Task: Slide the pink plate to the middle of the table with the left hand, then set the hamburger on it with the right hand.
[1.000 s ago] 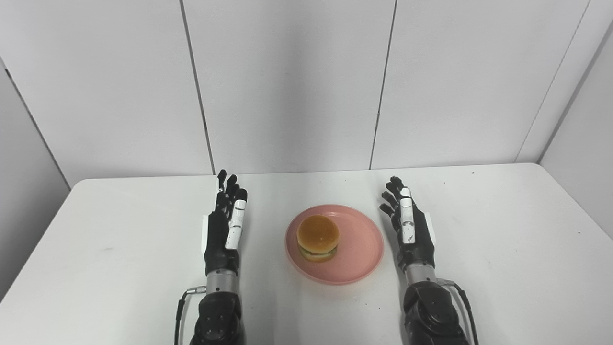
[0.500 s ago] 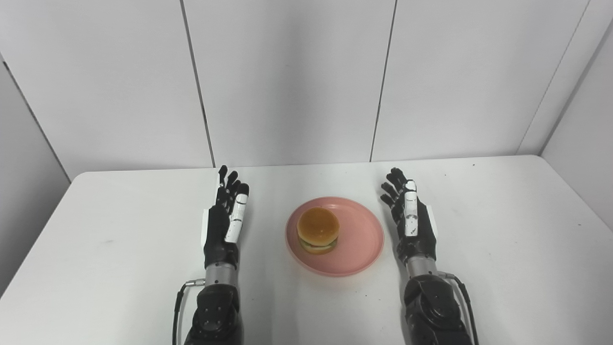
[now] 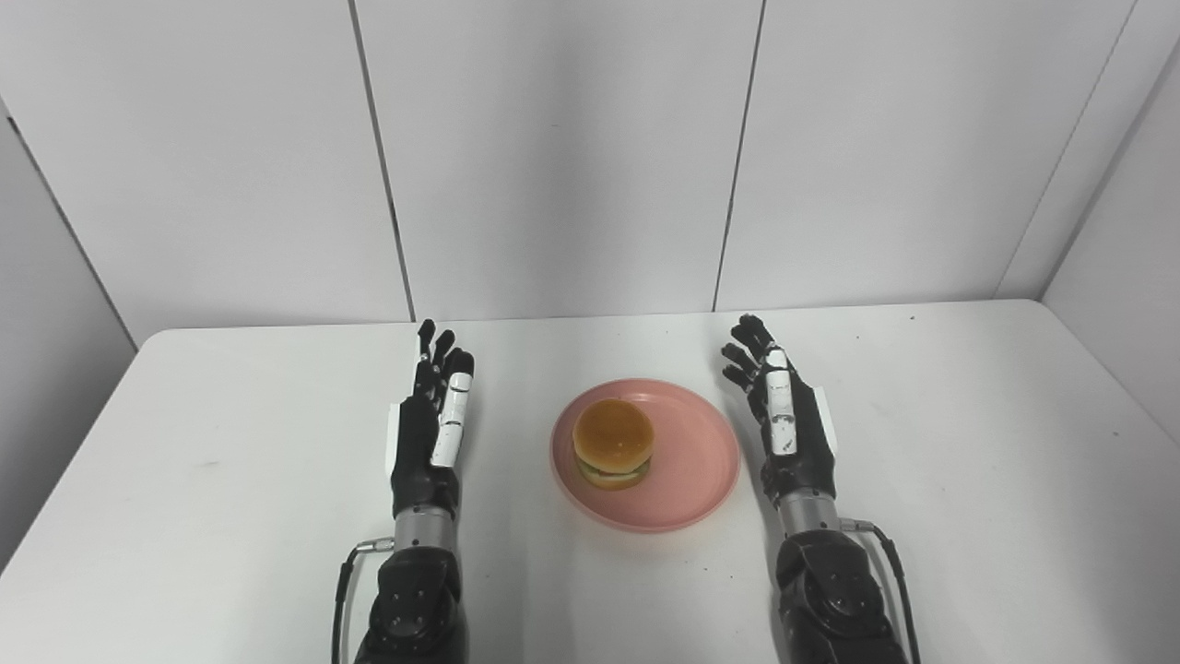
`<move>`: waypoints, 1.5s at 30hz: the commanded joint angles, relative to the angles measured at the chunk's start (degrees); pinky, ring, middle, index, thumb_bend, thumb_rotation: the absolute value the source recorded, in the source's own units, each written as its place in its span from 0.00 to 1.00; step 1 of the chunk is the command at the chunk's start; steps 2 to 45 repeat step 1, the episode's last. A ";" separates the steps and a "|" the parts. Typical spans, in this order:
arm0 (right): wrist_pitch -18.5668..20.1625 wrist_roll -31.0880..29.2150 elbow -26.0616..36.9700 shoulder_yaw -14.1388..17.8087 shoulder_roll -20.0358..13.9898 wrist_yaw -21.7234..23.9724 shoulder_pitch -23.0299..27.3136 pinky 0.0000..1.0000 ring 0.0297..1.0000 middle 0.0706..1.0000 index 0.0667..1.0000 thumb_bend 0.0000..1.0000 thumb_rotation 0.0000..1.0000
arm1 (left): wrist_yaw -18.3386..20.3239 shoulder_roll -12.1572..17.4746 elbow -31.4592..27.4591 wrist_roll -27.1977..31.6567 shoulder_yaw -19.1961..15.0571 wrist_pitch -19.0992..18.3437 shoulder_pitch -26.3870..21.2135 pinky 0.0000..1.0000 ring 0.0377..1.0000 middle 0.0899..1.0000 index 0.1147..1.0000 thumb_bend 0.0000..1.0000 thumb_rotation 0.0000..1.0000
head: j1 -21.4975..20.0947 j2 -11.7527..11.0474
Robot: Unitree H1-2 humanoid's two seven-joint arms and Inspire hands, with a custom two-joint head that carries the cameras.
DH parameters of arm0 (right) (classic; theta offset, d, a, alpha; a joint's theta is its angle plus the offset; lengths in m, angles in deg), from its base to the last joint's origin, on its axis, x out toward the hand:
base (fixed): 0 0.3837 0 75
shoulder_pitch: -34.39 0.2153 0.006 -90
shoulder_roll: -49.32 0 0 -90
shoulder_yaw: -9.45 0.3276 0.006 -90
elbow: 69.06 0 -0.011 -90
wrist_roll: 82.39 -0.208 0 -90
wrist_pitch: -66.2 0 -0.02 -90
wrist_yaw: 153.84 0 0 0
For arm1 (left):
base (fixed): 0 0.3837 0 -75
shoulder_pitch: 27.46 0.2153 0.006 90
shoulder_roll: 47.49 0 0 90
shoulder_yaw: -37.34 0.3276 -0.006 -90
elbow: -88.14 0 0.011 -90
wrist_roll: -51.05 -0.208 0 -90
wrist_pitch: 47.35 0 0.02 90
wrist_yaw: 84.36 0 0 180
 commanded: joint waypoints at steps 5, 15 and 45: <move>0.82 0.29 1.58 0.37 -1.07 -0.38 -0.36 0.85 0.85 0.87 0.85 0.86 1.00 | 0.51 -0.25 -1.62 -0.40 0.40 -0.46 0.12 0.93 0.94 0.95 0.99 0.71 0.80 | 0.06 0.00; 0.82 0.29 1.58 0.37 -1.07 -0.38 -0.36 0.85 0.85 0.87 0.85 0.86 1.00 | 0.51 -0.25 -1.62 -0.40 0.40 -0.46 0.12 0.93 0.94 0.95 0.99 0.71 0.80 | 0.06 0.00; 0.82 0.29 1.58 0.37 -1.07 -0.38 -0.36 0.85 0.85 0.87 0.85 0.86 1.00 | 0.51 -0.25 -1.62 -0.40 0.40 -0.46 0.12 0.93 0.94 0.95 0.99 0.71 0.80 | 0.06 0.00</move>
